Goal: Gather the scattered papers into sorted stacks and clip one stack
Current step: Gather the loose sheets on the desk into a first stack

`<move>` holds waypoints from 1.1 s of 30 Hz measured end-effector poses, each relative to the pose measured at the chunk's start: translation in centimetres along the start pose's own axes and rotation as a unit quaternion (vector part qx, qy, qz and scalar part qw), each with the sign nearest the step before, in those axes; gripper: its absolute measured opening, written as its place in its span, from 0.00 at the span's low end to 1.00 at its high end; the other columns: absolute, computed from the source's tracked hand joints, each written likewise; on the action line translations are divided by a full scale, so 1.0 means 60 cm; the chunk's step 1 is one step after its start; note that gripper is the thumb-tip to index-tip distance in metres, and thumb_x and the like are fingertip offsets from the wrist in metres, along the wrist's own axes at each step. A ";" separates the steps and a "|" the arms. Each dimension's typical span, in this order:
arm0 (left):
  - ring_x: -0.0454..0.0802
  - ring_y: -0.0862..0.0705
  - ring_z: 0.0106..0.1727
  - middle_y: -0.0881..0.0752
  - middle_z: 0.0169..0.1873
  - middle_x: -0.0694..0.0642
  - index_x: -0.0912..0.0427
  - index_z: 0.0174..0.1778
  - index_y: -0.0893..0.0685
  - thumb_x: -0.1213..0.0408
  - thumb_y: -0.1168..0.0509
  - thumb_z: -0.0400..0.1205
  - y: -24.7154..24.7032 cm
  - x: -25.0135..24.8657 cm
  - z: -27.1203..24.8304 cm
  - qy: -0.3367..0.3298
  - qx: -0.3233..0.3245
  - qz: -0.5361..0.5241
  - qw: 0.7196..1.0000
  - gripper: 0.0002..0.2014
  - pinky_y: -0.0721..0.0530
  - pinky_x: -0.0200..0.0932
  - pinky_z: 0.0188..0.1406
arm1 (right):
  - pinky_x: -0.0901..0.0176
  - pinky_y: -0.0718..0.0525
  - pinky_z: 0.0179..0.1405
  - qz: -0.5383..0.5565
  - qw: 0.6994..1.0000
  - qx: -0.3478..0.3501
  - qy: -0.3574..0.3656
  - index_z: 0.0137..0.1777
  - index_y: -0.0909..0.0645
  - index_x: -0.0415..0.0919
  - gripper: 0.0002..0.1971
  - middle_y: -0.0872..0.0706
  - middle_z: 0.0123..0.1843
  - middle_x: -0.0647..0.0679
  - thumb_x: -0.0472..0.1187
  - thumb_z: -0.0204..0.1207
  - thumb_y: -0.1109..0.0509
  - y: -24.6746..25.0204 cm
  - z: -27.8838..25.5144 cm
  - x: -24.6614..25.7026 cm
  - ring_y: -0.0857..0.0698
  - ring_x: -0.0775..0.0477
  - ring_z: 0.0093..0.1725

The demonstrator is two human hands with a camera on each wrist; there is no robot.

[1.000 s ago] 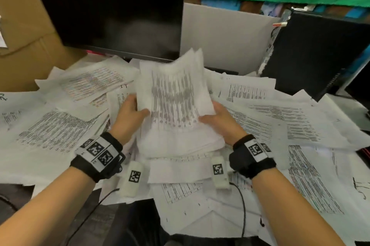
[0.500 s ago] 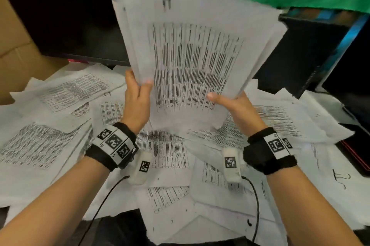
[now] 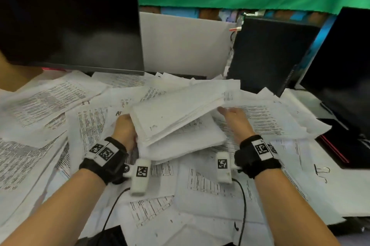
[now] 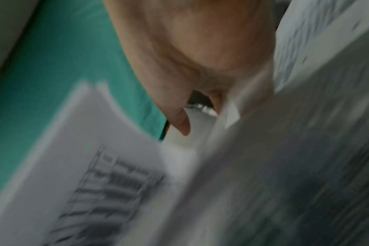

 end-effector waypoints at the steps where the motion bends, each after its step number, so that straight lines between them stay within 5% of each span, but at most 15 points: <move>1: 0.61 0.16 0.49 0.12 0.41 0.66 0.66 0.41 0.15 0.78 0.39 0.81 0.002 0.022 0.000 0.020 -0.004 0.008 1.000 0.08 0.15 0.45 0.38 | 0.47 0.23 0.68 -0.088 0.992 -0.080 -0.031 0.75 0.28 0.37 0.32 0.20 0.70 0.42 0.53 0.76 0.28 0.040 0.015 -0.025 0.22 0.40 0.69; 3: 0.62 0.14 0.45 0.14 0.38 0.64 0.65 0.38 0.17 0.69 0.32 0.80 0.010 0.057 0.000 0.056 -0.026 0.039 0.997 0.06 0.14 0.45 0.38 | 0.45 0.24 0.71 -0.162 0.970 -0.154 -0.098 0.78 0.33 0.34 0.46 0.24 0.75 0.37 0.57 0.64 0.23 0.095 0.034 -0.073 0.24 0.34 0.72; 5: 0.61 0.12 0.44 0.11 0.41 0.63 0.66 0.43 0.17 0.57 0.29 0.79 0.014 0.083 -0.002 0.105 -0.024 0.042 0.993 0.14 0.13 0.52 0.46 | 0.49 0.23 0.71 -0.108 0.981 -0.107 -0.118 0.78 0.32 0.31 0.44 0.23 0.75 0.39 0.50 0.64 0.21 0.109 0.050 -0.114 0.21 0.37 0.71; 7: 0.62 0.12 0.50 0.11 0.49 0.65 0.68 0.53 0.17 0.62 0.32 0.81 0.009 0.097 -0.008 0.120 0.026 0.036 0.992 0.12 0.14 0.55 0.50 | 0.42 0.19 0.69 -0.067 0.992 -0.067 -0.089 0.73 0.25 0.31 0.32 0.17 0.69 0.39 0.40 0.69 0.21 0.105 0.051 -0.122 0.17 0.38 0.65; 9: 0.63 0.12 0.53 0.12 0.54 0.67 0.71 0.61 0.19 0.71 0.36 0.83 0.007 0.097 -0.017 0.113 0.067 0.049 0.990 0.12 0.14 0.56 0.52 | 0.39 0.17 0.65 -0.070 0.993 -0.075 -0.052 0.68 0.20 0.35 0.27 0.14 0.65 0.39 0.44 0.70 0.22 0.100 0.040 -0.110 0.14 0.37 0.62; 13: 0.61 0.14 0.57 0.14 0.58 0.63 0.69 0.64 0.21 0.72 0.41 0.85 0.014 0.084 -0.025 0.075 0.058 0.076 0.993 0.12 0.16 0.55 0.56 | 0.46 0.21 0.69 -0.061 0.964 -0.256 0.038 0.70 0.23 0.30 0.21 0.18 0.67 0.41 0.43 0.83 0.33 0.140 0.016 -0.047 0.20 0.40 0.67; 16: 0.60 0.14 0.56 0.14 0.58 0.61 0.68 0.63 0.19 0.70 0.39 0.84 0.018 0.089 -0.025 0.076 0.047 0.090 0.992 0.12 0.17 0.55 0.57 | 0.56 0.26 0.73 0.157 0.930 -0.328 0.056 0.78 0.30 0.33 0.22 0.22 0.72 0.46 0.38 0.85 0.36 0.177 -0.004 -0.026 0.20 0.46 0.66; 18: 0.63 0.14 0.55 0.13 0.57 0.67 0.71 0.62 0.19 0.72 0.40 0.84 0.016 0.093 -0.025 0.093 0.062 0.080 0.991 0.12 0.17 0.58 0.58 | 0.58 0.12 0.53 0.294 0.919 -0.261 0.036 0.75 0.27 0.33 0.20 0.18 0.70 0.43 0.33 0.83 0.34 0.165 -0.008 -0.023 0.14 0.47 0.54; 21: 0.66 0.15 0.58 0.15 0.58 0.68 0.71 0.65 0.22 0.65 0.41 0.85 0.026 0.104 -0.014 0.121 0.051 0.050 0.990 0.16 0.18 0.63 0.59 | 0.67 0.12 0.32 0.274 0.952 -0.134 0.013 0.72 0.25 0.31 0.20 0.16 0.64 0.40 0.29 0.81 0.32 0.105 -0.033 -0.014 0.13 0.44 0.55; 24: 0.62 0.21 0.67 0.22 0.70 0.60 0.62 0.76 0.32 0.43 0.38 0.79 0.052 0.169 0.054 0.128 0.028 0.033 0.991 0.35 0.23 0.65 0.66 | 0.62 0.10 0.33 0.218 0.976 -0.032 -0.001 0.70 0.23 0.36 0.18 0.14 0.63 0.41 0.27 0.80 0.32 0.031 -0.062 -0.022 0.13 0.42 0.59; 28: 0.53 0.18 0.62 0.15 0.60 0.54 0.51 0.69 0.24 0.36 0.48 0.83 0.008 0.097 -0.020 0.152 0.066 -0.046 0.985 0.27 0.23 0.56 0.66 | 0.56 0.10 0.36 0.128 0.987 0.057 -0.077 0.51 0.25 0.40 0.11 0.15 0.59 0.40 0.23 0.79 0.35 -0.059 -0.096 -0.056 0.13 0.42 0.52; 31: 0.49 0.21 0.66 0.19 0.67 0.48 0.46 0.73 0.27 0.26 0.40 0.71 0.002 0.091 -0.024 0.145 0.090 -0.024 0.985 0.39 0.27 0.57 0.69 | 0.38 0.10 0.50 0.125 0.969 0.172 -0.128 0.65 0.27 0.27 0.16 0.21 0.67 0.29 0.21 0.77 0.35 -0.128 -0.129 -0.082 0.15 0.32 0.61; 33: 0.51 0.20 0.65 0.20 0.66 0.50 0.56 0.69 0.28 0.34 0.31 0.71 0.008 0.095 -0.014 0.118 0.077 0.032 0.990 0.38 0.24 0.57 0.68 | 0.39 0.12 0.59 0.089 0.959 0.237 -0.123 0.69 0.25 0.26 0.21 0.17 0.66 0.30 0.30 0.78 0.28 -0.146 -0.135 -0.088 0.12 0.34 0.60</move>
Point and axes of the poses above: each hand's wrist, its own z-axis towards the middle knuckle, its own y-axis out of the back of the hand, x = y × z, the point moved 6 cm from there along z, towards the middle knuckle
